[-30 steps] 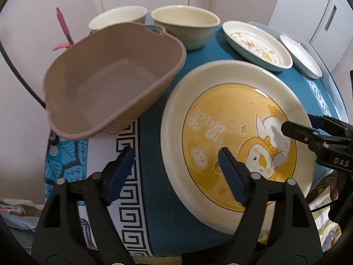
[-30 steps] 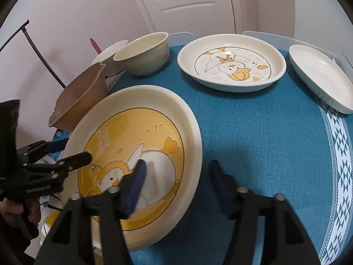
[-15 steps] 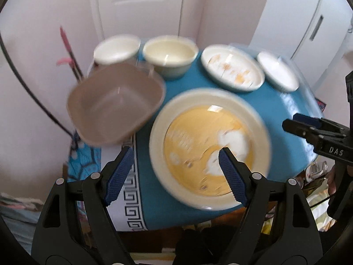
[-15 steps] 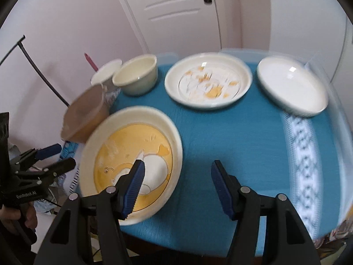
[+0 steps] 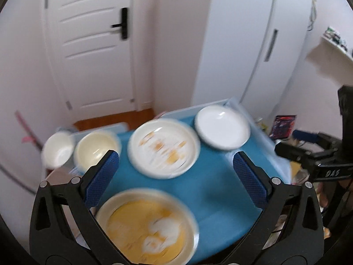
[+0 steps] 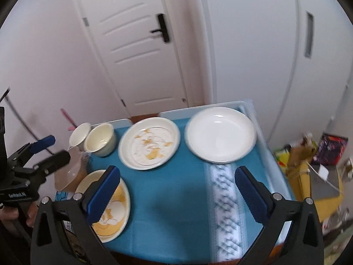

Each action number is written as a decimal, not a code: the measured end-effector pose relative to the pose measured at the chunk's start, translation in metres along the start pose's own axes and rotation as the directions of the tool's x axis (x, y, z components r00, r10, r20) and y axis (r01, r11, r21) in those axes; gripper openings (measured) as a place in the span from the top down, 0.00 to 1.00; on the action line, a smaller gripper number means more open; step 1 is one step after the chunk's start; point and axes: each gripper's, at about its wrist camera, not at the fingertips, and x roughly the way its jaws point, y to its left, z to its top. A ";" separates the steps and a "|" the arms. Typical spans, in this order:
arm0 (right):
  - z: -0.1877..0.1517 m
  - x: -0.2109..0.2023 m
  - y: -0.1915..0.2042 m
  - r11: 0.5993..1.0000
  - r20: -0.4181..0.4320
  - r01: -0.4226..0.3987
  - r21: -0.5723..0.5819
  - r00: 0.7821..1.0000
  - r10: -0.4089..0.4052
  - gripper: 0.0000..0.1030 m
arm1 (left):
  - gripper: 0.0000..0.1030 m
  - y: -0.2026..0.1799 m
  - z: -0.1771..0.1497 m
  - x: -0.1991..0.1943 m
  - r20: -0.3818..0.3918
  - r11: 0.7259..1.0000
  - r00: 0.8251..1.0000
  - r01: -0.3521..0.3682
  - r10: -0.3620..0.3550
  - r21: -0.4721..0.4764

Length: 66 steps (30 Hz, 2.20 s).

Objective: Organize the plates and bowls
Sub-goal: 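Grasp the rim of the plain white plate with both tools, then lift the white plate and carry it over the yellow plate with both tools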

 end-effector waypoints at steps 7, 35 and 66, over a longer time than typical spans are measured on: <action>0.028 0.013 -0.075 0.994 -0.016 0.019 0.109 1.000 -0.018 0.00 | 0.00 -0.054 0.065 0.076 -0.068 0.993 0.993 0.099 -0.095 0.067; 0.003 0.183 -0.160 0.873 -0.177 0.061 0.484 0.984 0.029 0.58 | 0.69 -0.044 0.048 0.352 -0.506 0.944 0.839 0.305 -0.202 0.128; 0.029 0.138 -0.150 0.947 -0.078 0.032 0.319 0.997 -0.007 0.79 | 0.80 -0.049 0.071 0.266 -0.367 0.975 0.917 0.204 -0.158 0.089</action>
